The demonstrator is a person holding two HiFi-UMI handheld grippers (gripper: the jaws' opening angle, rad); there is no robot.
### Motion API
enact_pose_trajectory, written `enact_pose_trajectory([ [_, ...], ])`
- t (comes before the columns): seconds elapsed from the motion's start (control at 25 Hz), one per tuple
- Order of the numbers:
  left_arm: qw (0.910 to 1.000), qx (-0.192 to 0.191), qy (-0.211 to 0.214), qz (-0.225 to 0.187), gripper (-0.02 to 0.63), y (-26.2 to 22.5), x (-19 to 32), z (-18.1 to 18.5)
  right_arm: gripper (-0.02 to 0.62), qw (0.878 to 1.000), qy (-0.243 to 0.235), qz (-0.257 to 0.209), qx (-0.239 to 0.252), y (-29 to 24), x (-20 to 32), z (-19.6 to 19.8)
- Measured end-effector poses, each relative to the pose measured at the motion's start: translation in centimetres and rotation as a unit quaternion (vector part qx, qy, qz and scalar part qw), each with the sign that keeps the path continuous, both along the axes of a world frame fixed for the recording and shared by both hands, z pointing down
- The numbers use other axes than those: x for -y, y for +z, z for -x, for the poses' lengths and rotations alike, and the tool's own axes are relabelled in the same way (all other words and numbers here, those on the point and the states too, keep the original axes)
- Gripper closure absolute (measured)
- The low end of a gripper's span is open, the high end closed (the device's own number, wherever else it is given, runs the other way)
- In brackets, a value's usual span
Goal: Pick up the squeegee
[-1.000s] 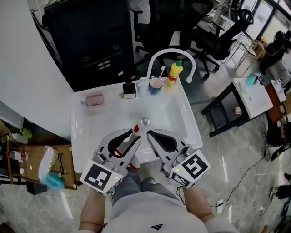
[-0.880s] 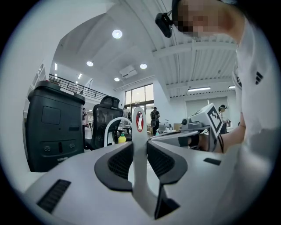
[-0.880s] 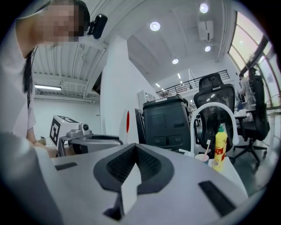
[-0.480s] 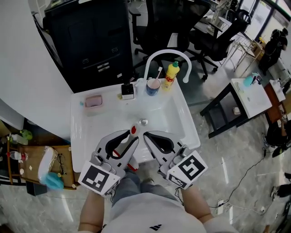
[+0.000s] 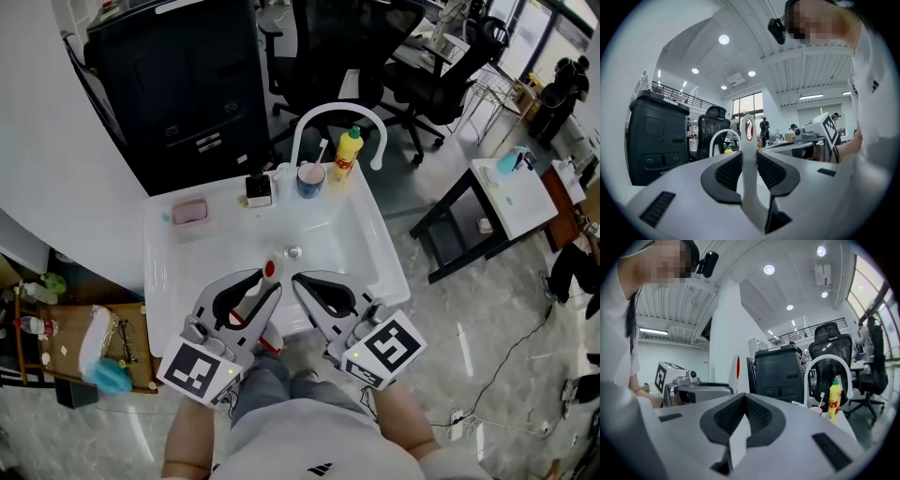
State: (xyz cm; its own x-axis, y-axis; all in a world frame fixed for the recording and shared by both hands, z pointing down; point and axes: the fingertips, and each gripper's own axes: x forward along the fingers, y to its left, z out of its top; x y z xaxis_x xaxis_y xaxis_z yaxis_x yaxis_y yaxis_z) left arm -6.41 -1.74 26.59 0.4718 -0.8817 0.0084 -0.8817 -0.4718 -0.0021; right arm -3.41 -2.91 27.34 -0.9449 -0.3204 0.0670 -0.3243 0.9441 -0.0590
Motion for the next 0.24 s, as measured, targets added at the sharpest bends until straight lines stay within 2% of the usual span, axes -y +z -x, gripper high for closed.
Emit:
enact_pose_trajectory([
  [0.24, 1.0000, -0.004, -0.001, -0.003, 0.494, 0.03, -0.30, -0.03, 0.588, 1.000, -0.002, -0.002, -0.001, 0.17, -0.33, 0.05],
])
